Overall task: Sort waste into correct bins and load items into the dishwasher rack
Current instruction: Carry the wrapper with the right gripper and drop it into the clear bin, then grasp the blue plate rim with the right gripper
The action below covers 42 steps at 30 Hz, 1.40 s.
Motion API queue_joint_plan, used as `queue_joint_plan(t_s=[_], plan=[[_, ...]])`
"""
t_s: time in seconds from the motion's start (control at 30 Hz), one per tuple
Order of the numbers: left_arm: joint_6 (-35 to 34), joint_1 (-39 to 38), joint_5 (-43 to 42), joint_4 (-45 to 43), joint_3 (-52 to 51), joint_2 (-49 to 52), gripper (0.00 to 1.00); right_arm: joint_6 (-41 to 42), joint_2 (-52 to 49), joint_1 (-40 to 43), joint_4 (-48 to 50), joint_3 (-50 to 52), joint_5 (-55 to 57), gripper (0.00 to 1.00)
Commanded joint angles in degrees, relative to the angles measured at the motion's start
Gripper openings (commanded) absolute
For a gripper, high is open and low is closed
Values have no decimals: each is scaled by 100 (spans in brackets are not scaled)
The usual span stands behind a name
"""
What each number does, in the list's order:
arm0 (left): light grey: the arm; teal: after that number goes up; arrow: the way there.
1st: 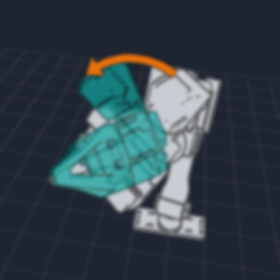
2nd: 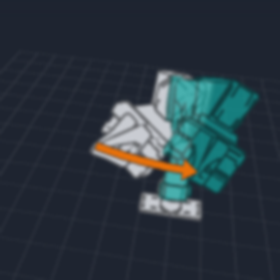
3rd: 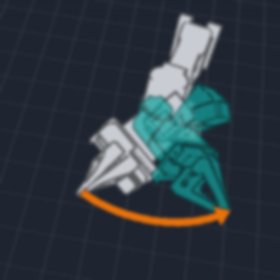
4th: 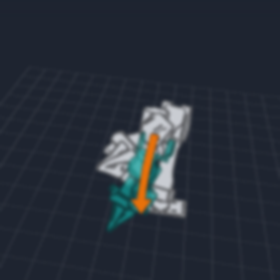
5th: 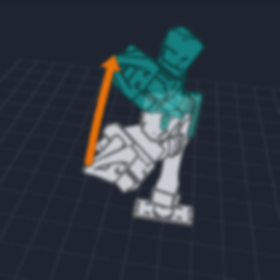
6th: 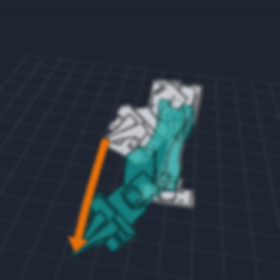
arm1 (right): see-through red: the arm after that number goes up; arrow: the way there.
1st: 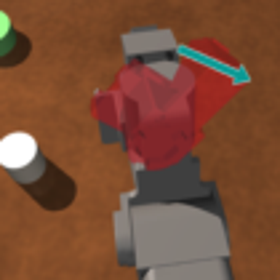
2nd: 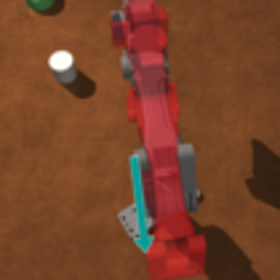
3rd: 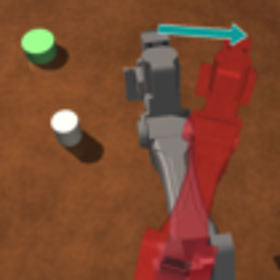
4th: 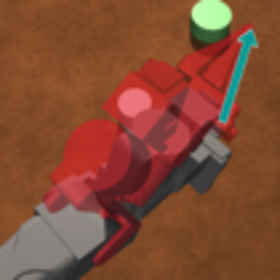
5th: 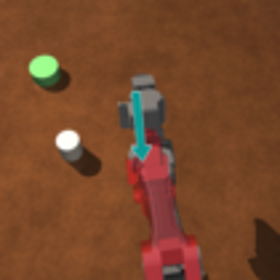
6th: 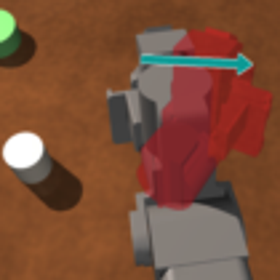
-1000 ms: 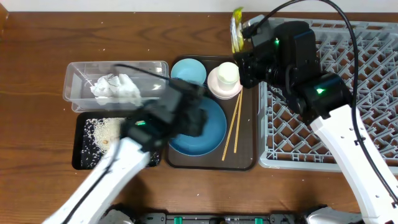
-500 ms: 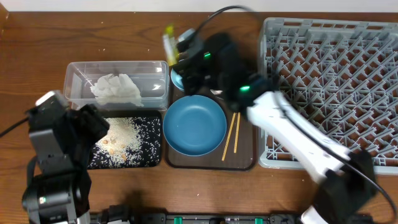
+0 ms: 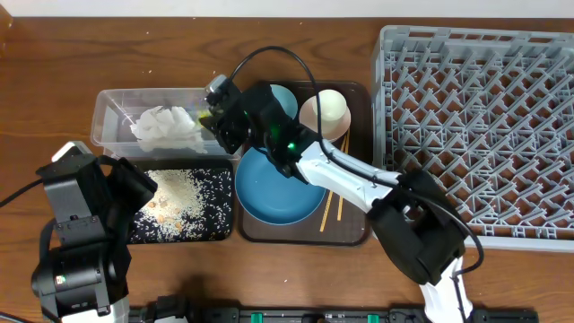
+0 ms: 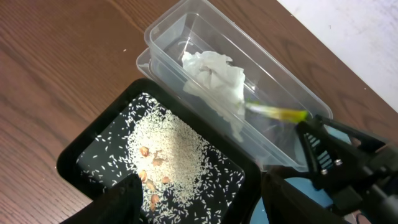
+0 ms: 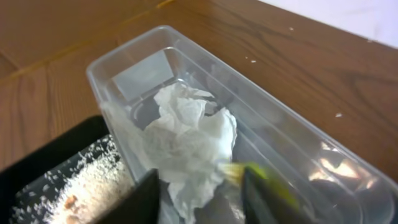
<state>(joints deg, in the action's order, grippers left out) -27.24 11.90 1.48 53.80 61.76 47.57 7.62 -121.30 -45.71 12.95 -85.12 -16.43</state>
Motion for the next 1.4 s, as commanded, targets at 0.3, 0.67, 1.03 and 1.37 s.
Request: queue_joint_plan(t_s=[0.3,0.67,1.03,1.37], plan=[[184,24,-553,17,61,2,64,-17,1156,210,-1401,-37,57,61],[186,24,-531,11,61,201,73,-168,2293,61,-5733,0,33,47],[188,24,-422,0,61,505,82,-509,1497,-1121,-5624,205,1419,33],[188,24,-424,17,61,564,82,-426,905,-1279,-5480,210,1447,27]])
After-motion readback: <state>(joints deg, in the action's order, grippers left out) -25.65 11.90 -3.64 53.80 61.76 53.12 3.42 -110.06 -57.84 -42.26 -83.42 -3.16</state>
